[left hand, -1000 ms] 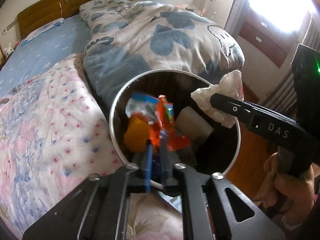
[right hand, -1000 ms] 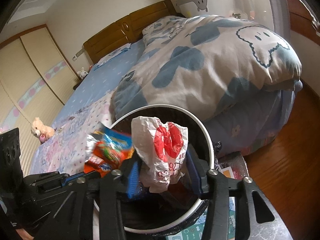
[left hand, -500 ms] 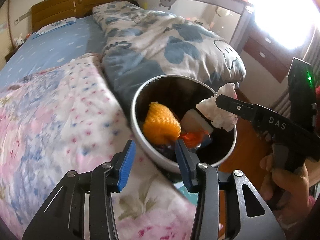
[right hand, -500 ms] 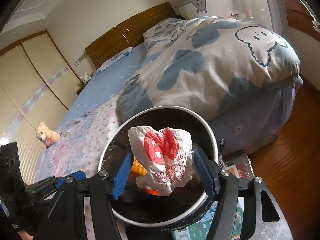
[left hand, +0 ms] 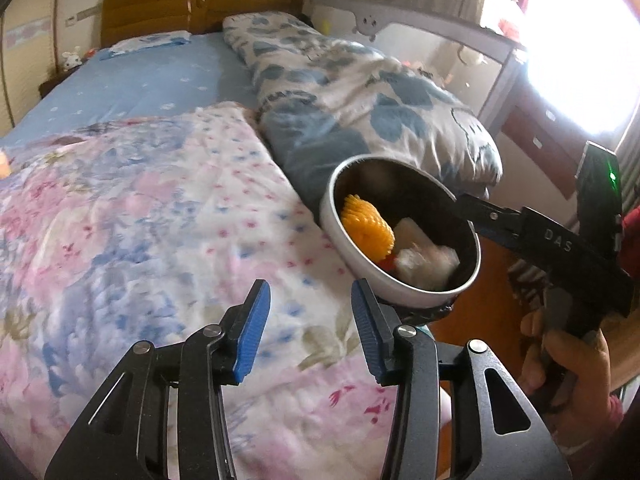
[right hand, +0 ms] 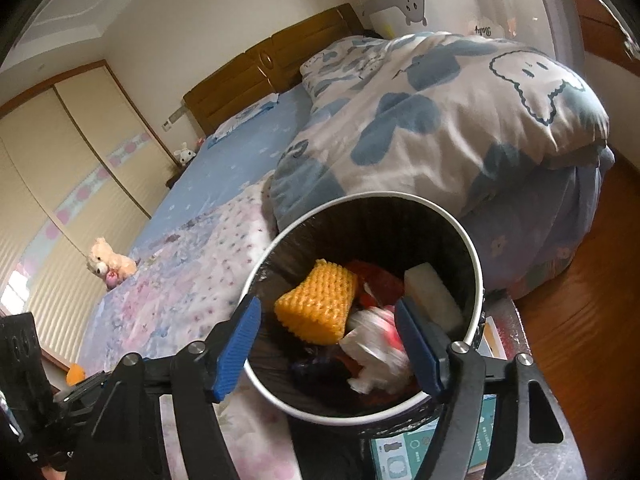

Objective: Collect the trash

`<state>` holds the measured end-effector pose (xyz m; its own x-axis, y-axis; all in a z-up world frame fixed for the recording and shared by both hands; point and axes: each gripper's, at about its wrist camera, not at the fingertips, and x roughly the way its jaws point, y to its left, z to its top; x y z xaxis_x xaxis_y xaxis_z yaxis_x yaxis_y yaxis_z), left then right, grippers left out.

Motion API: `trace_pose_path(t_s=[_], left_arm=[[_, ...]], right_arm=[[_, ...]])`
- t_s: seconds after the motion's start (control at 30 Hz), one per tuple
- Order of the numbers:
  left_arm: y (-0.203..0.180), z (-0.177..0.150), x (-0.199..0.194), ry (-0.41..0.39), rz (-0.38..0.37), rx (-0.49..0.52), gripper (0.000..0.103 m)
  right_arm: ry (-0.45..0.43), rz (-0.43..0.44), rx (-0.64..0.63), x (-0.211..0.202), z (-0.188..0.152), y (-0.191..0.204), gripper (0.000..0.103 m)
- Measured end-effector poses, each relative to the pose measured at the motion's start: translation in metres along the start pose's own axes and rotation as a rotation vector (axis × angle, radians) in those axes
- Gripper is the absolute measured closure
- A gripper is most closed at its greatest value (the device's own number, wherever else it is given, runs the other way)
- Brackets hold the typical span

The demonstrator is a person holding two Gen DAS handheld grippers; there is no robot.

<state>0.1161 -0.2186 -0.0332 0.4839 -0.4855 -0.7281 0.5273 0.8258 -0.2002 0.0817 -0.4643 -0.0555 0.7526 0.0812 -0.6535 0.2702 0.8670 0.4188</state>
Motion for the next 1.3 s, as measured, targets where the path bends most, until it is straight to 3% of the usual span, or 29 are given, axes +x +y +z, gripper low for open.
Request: trace_pose_path(t_s=[0.13,0.23,0.33,0.4,0.5,0.57,0.67,0.83,1.0,1.3], left_arm=[[0.012,-0.006,-0.022,-0.054,0.023,-0.03,0.055],[0.02,-0.012,-0.046,-0.112,0.049,-0.044,0.052],[0.025,-0.017,-0.069,-0.175,0.077,-0.047,0.042],[0.028,-0.022,-0.088,-0.235,0.113,-0.044,0.029],[0.029,-0.027,-0.115,-0.323,0.153,-0.033,0.023],[0.029,-0.029,-0.132,-0.381,0.195,-0.014,0.018],[0.027,-0.034,-0.153,-0.465,0.266,0.001,0.001],[0.03,-0.052,-0.168,-0.585,0.421,0.015,0.0],[0.037,-0.064,-0.162,-0.602,0.495,0.017,0.0],[0.042,-0.073,-0.162,-0.571,0.516,0.009,0.0]], right_arm=[[-0.044,0.01,-0.007,-0.018,-0.005,0.014,0.029],[-0.084,0.02,-0.027,-0.033,-0.012,0.03,0.02],[-0.131,0.026,-0.054,-0.051,-0.021,0.05,0.015],[-0.173,0.024,-0.078,-0.064,-0.027,0.064,0.011],[-0.244,0.004,-0.14,-0.083,-0.036,0.086,0.006],[-0.302,-0.015,-0.196,-0.097,-0.04,0.103,0.004],[-0.405,-0.038,-0.268,-0.12,-0.043,0.126,0.0],[-0.478,-0.077,-0.343,-0.127,-0.058,0.146,0.0],[-0.455,-0.08,-0.371,-0.106,-0.079,0.149,0.0],[-0.414,-0.05,-0.392,-0.092,-0.092,0.157,0.0]])
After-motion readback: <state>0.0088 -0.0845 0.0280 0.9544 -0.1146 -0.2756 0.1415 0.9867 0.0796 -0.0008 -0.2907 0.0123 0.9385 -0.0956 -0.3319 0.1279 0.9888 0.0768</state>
